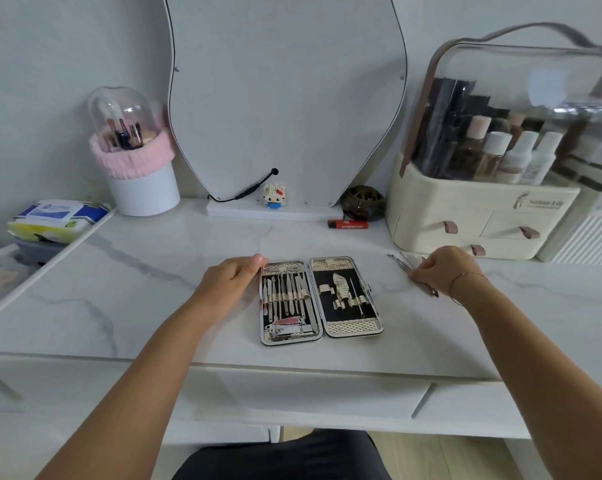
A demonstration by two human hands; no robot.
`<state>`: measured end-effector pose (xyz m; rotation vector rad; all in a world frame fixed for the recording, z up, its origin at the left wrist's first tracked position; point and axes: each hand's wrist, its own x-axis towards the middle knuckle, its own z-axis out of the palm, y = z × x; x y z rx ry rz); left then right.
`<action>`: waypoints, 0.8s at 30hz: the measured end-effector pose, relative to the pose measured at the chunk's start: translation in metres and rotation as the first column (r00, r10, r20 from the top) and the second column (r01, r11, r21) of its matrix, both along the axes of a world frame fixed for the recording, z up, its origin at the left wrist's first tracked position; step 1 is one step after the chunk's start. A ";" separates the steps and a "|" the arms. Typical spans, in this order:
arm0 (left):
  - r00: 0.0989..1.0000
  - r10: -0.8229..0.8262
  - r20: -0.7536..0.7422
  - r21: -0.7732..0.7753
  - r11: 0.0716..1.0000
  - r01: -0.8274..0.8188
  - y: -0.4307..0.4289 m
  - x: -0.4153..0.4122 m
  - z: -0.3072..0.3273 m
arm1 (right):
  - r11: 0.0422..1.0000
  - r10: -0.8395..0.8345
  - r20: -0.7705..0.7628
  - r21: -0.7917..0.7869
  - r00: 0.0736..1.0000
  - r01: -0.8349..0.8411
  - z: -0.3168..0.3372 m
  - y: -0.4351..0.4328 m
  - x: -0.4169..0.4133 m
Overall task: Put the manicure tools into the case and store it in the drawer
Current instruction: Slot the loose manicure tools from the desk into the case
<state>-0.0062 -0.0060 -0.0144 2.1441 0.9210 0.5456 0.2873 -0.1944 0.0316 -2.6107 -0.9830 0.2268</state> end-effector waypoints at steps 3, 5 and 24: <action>1.000 -0.002 -0.002 0.001 1.000 0.002 0.000 0.000 0.000 | 1.000 0.020 -0.017 0.020 1.000 -0.019 0.002 0.000 0.002; 1.000 0.000 0.000 -0.002 1.000 0.000 0.001 0.000 0.000 | 0.995 0.049 -0.024 0.087 0.999 -0.046 0.001 0.000 0.003; 1.000 0.004 0.013 -0.031 1.000 -0.003 -0.003 -0.001 0.003 | 0.834 0.522 -0.408 0.428 0.750 -0.348 0.003 0.066 -0.066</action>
